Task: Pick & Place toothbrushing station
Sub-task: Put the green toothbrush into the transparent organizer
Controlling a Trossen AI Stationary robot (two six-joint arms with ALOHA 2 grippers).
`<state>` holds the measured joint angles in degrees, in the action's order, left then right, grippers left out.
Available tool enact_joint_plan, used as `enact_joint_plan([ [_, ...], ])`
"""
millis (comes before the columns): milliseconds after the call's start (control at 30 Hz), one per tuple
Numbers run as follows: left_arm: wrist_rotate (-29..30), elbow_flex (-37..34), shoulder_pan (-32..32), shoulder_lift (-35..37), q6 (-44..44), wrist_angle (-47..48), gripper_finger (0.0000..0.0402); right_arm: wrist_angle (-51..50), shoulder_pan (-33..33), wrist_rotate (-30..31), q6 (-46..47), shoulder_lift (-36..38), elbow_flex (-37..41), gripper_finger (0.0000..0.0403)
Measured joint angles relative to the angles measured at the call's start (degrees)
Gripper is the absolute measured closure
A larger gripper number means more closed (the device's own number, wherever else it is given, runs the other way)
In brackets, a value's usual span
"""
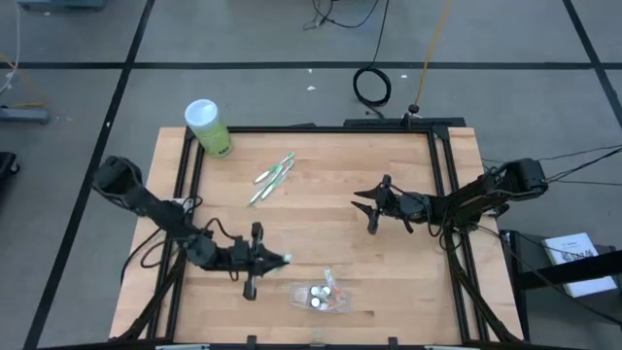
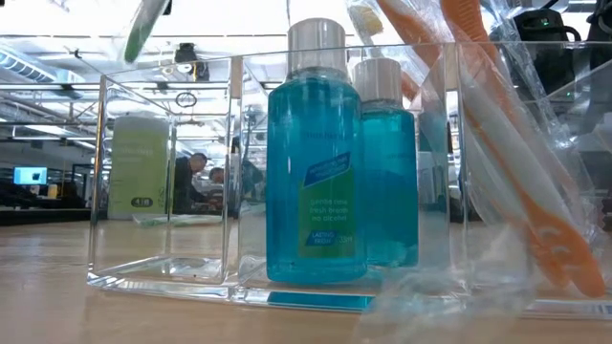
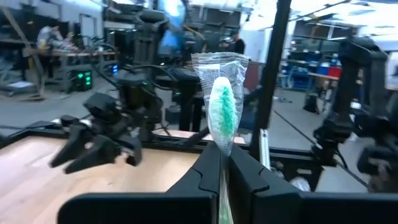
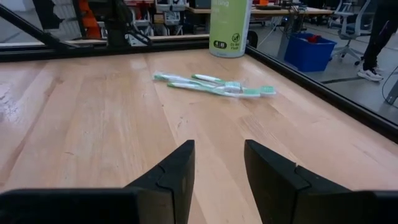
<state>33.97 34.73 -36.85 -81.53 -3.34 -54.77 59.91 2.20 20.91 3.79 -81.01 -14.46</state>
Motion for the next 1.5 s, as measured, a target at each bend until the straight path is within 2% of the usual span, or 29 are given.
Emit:
enact_joint_plan([
  [267,-9.71,-0.12,1.48,-12.59,1.96,-17.90,0.0396,2.41,-0.01,0.11,0.01,0.00,0.00,0.0273],
  [433,-16.01,-0.06,2.89,-16.96,1.90,-26.69,0.0396,2.46,-0.01,0.15,1.42,0.00,0.00,0.0273],
  [667,-20.45,0.38,4.29,-19.37,0.34,-28.54,0.0393,2.46,-0.01,0.17,1.51,0.00,0.00,0.0273],
  [1167,-22.60,0.47,6.44,-26.48,0.22,-28.96,0.0395,2.11,-0.01,0.22,1.33,0.00,0.00,0.0273],
  [1500,-22.56,0.49,6.83,-26.98,-0.14,-29.06,0.0329,1.98,-0.01,0.24,1.43,0.00,0.00,0.0273],
])
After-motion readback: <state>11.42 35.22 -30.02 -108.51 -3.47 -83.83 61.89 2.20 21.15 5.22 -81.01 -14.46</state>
